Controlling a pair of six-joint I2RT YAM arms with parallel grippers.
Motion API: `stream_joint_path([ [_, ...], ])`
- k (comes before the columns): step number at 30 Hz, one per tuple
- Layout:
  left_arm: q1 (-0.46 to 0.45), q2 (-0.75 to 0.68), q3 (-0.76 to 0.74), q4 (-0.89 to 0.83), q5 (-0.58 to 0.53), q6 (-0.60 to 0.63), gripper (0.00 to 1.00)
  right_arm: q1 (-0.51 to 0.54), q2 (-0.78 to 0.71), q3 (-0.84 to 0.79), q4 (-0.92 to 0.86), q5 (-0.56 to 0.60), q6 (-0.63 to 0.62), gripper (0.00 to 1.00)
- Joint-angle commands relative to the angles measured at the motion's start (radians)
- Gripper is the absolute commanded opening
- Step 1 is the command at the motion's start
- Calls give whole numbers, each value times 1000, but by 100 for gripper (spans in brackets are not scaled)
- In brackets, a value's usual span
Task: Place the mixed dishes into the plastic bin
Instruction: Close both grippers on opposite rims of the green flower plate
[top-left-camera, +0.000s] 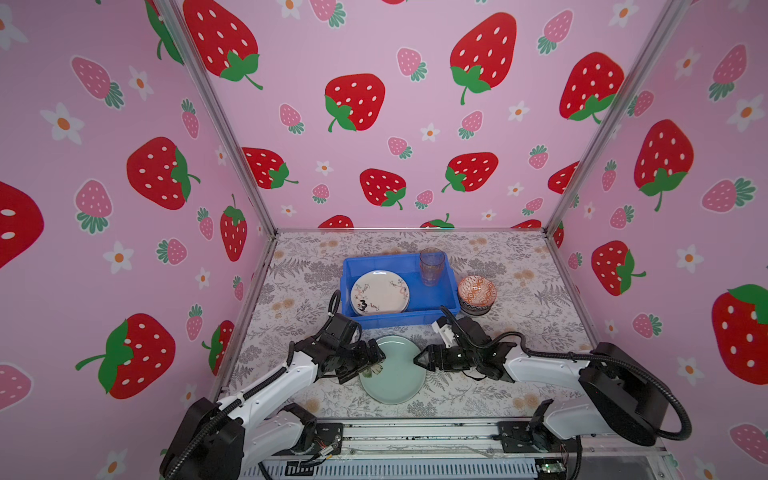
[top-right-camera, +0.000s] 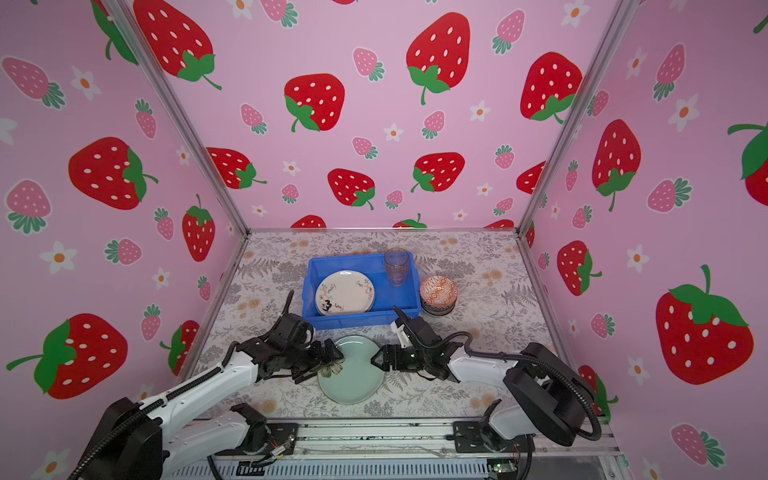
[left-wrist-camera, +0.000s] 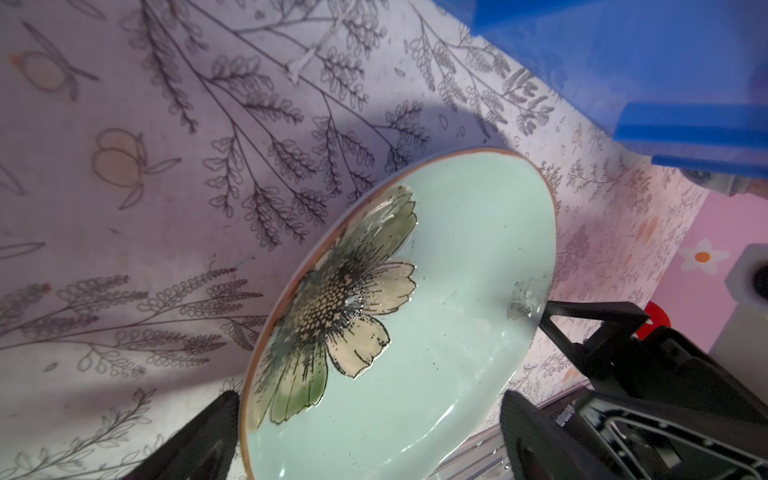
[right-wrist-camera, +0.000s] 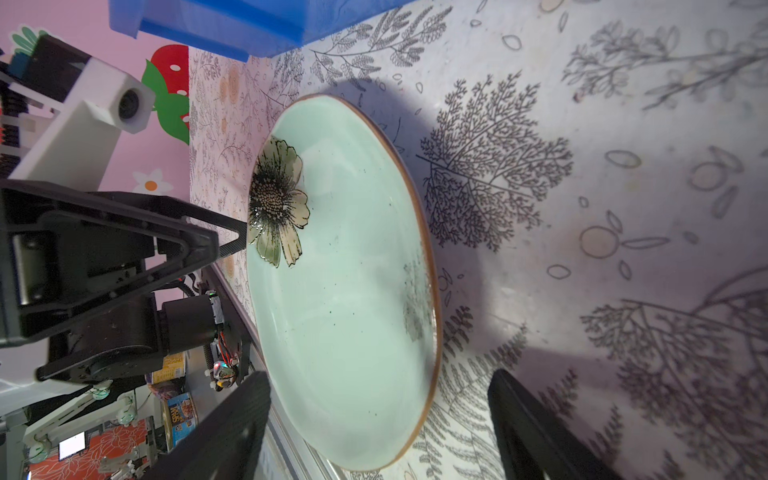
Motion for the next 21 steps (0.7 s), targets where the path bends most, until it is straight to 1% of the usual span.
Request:
stream_joint_path([
  [1,-13,20,51,30,-12,-11,99,5,15,-1,21,-7,15,84],
  [13,-97,92,121,85,-29,-55,99,5,25,9,15,-5,15,83],
  [21,-143,147,134,128,-29,-75,99,5,17,7,14,9,17,82],
])
